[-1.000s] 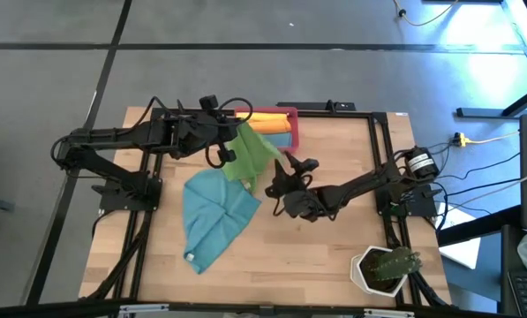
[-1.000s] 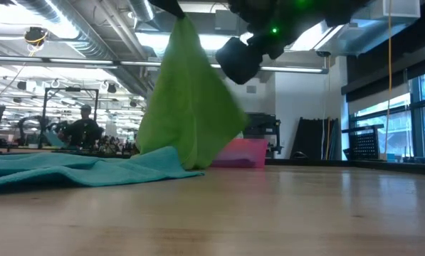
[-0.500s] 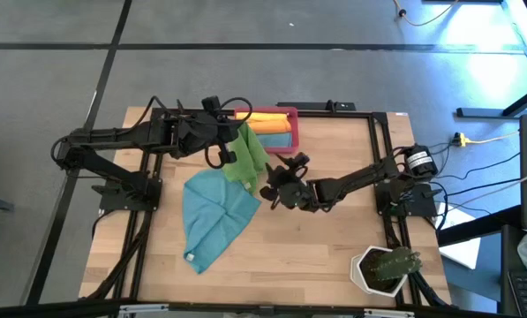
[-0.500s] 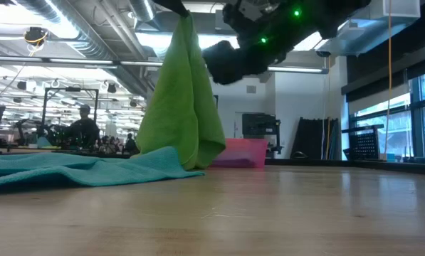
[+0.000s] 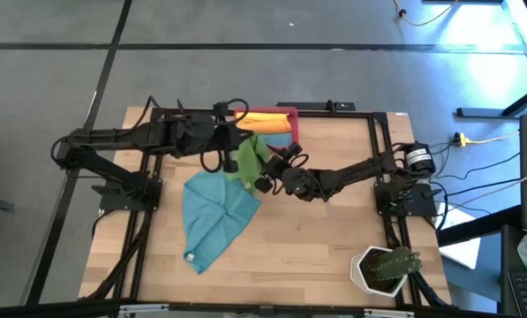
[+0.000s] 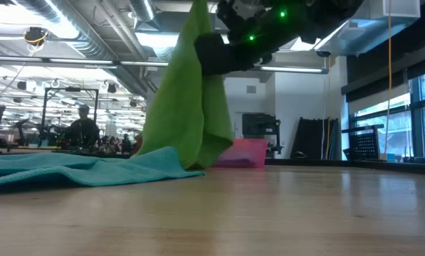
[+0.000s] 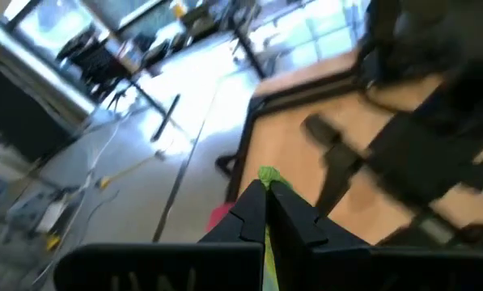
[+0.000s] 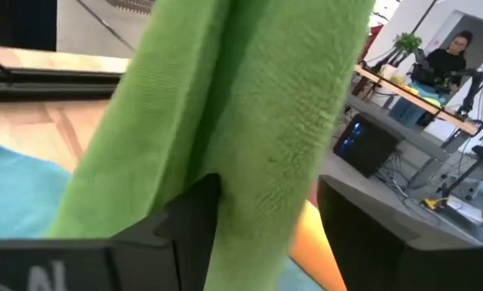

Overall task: Roll microfiber towels into tight, uniform cylinder then place into a basket
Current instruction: Fold the green microfiber towel

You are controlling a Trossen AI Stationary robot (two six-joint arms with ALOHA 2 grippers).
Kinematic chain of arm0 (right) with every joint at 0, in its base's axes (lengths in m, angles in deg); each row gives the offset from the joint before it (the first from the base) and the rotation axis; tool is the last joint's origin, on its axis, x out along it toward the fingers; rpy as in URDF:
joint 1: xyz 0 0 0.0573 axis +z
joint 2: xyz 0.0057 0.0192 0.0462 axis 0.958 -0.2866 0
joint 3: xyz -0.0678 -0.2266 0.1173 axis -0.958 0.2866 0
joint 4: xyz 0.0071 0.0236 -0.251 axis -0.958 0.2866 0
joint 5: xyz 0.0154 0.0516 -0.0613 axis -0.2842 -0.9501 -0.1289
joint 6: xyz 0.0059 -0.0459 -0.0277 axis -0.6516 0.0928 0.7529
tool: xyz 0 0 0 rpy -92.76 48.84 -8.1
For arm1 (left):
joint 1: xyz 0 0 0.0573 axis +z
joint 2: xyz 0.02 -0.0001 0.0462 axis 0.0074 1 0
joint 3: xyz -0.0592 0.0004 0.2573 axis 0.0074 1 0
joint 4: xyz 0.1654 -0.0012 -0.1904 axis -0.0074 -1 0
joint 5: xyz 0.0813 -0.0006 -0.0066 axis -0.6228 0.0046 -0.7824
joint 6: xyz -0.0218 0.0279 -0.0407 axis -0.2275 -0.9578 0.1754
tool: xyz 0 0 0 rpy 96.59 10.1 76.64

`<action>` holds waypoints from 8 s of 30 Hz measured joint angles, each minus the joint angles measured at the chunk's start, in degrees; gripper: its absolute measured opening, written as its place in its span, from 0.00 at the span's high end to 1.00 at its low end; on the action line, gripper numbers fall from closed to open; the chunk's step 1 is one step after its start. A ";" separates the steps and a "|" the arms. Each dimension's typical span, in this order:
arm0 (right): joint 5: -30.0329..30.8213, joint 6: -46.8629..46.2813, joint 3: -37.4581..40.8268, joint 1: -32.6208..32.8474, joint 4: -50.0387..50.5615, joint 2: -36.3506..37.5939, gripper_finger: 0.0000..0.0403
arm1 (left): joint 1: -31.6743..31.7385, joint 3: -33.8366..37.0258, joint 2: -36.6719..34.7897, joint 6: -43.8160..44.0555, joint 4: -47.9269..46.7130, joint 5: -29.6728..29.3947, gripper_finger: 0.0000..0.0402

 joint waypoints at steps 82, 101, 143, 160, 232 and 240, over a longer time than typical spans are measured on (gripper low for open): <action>-53.40 -31.52 16.31 0.60 50.13 20.85 0.98 | -8.28 33.25 6.38 25.30 12.17 17.44 1.00; -39.26 -17.55 6.30 -2.34 73.15 20.69 0.60 | -1.47 34.75 6.40 25.36 12.70 17.43 1.00; -10.72 12.85 28.74 12.72 35.51 20.67 0.52 | -1.31 34.75 6.40 25.06 12.70 17.42 1.00; -13.23 17.48 28.74 9.46 33.05 20.67 0.52 | -1.31 34.75 6.40 24.88 12.70 17.42 1.00; -29.22 25.38 28.58 2.90 8.21 11.42 0.69 | -1.33 34.75 6.38 24.84 12.20 17.43 1.00; -27.71 25.02 25.37 5.23 8.60 11.53 0.86 | -1.33 34.75 6.38 24.25 12.22 16.00 1.00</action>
